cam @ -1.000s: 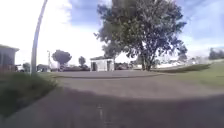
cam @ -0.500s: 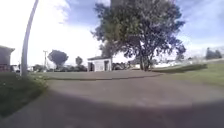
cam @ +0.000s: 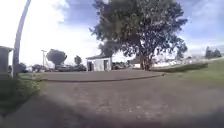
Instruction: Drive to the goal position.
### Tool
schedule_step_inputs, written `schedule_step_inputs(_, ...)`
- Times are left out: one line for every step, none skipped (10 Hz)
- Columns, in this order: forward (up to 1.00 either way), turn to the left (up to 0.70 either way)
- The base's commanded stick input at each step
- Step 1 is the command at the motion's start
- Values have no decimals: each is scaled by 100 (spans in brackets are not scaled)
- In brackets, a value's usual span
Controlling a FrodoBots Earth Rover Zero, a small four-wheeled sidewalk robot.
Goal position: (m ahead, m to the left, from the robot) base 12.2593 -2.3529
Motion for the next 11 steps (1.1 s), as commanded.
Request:
schedule_step_inputs(70, -20)
schedule_step_inputs(70, -19)
schedule_step_inputs(70, -19)
schedule_step_inputs(70, -18)
schedule_step_inputs(70, -18)
schedule_step_inputs(70, -18)
schedule_step_inputs(70, -18)
schedule_step_inputs(70, -18)
schedule_step_inputs(70, -18)
schedule_step_inputs(70, -18)
schedule_step_inputs(70, -9)
